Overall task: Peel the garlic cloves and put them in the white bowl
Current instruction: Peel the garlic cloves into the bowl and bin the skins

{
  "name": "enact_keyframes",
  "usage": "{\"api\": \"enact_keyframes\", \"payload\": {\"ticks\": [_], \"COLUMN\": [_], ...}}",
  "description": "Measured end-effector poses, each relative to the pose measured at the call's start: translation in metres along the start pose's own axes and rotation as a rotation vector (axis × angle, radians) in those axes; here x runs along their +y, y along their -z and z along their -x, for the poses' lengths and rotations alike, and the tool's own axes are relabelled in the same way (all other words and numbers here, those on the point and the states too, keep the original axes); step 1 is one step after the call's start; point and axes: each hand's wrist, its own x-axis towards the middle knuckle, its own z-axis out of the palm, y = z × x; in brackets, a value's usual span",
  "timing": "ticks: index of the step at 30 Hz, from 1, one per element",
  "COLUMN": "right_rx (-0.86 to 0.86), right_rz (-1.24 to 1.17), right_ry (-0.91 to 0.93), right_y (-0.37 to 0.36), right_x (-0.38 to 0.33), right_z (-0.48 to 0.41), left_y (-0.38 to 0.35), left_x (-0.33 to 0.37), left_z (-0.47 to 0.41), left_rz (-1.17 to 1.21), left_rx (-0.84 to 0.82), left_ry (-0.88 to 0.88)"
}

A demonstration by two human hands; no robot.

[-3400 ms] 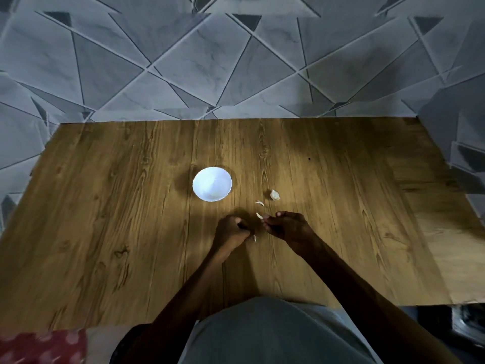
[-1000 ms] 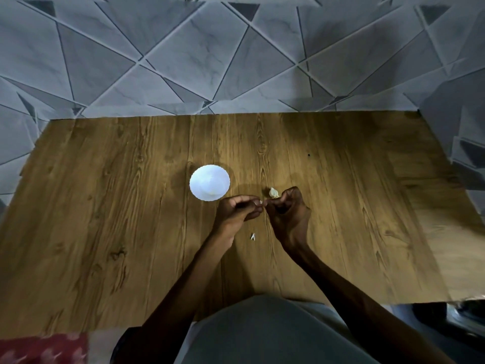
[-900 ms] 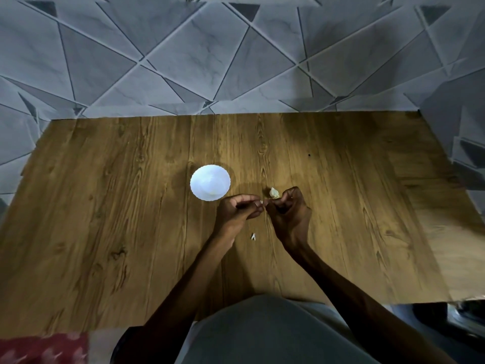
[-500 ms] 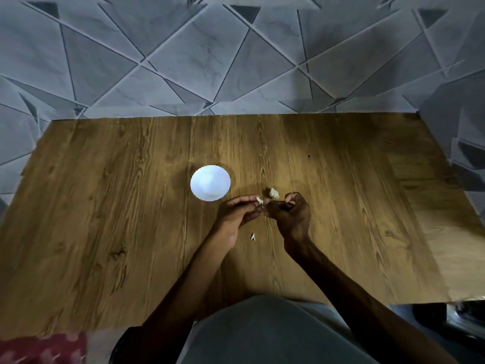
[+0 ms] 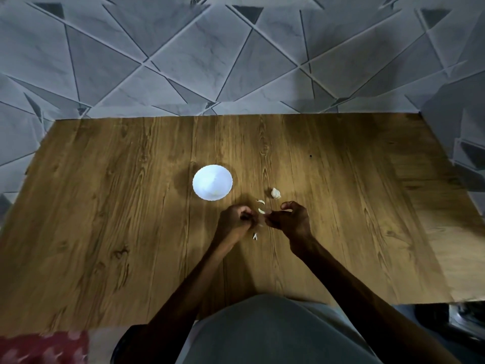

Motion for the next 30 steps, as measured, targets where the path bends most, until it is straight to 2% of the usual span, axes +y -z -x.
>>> {"api": "enact_keyframes", "payload": {"ticks": [2,9,12,16,18,20,21,23,24,25,26,27,28,29,30], "right_rx": [0.012,-0.005,0.013,0.002,-0.028,-0.051,-0.042,-0.001,-0.008,-0.038,-0.066,-0.062,-0.024,0.023,0.043], "right_rz": [0.092,0.434,0.538,0.286,0.231,0.251,0.310,0.520,0.608,0.664,0.680,0.703,0.710,0.707,0.689], "right_ry": [0.021,0.216,0.262,-0.024,-0.112,-0.103,-0.027,0.309,0.479,0.600,0.669,0.700,0.682,0.615,0.504], "right_y": [0.003,0.006,0.004,0.000,0.000,0.000,-0.001,-0.002,-0.003,-0.005,-0.007,-0.006,-0.007,-0.007,-0.008], "right_x": [0.004,0.010,0.008,0.005,0.006,0.009,0.011,0.016,0.017,0.018,0.019,0.022,0.024,0.026,0.025], "right_z": [-0.003,-0.005,-0.004,-0.009,-0.012,-0.013,-0.011,-0.013,-0.014,-0.013,-0.012,-0.011,-0.012,-0.012,-0.014], "left_y": [0.000,-0.003,-0.004,-0.007,-0.009,-0.008,-0.006,-0.002,-0.001,0.000,0.000,-0.002,-0.003,-0.004,-0.006], "left_x": [-0.004,-0.002,-0.004,-0.004,-0.008,-0.007,-0.004,0.006,0.007,0.006,0.005,0.002,-0.003,-0.011,-0.016], "left_z": [0.000,0.002,0.002,0.009,0.010,0.013,0.013,0.013,0.012,0.010,0.010,0.009,0.010,0.010,0.010], "left_rz": [-0.046,0.227,0.131,-0.123,-0.121,0.083,0.315,0.911,1.116,1.209,1.184,1.022,0.698,0.322,0.045], "left_rx": [0.044,0.037,0.063,0.202,0.218,0.157,0.099,-0.003,-0.011,-0.011,-0.016,0.001,0.057,0.124,0.174], "left_ry": [-0.029,-0.026,-0.111,-0.413,-0.434,-0.263,-0.060,0.457,0.609,0.671,0.657,0.538,0.337,0.093,-0.139]}}
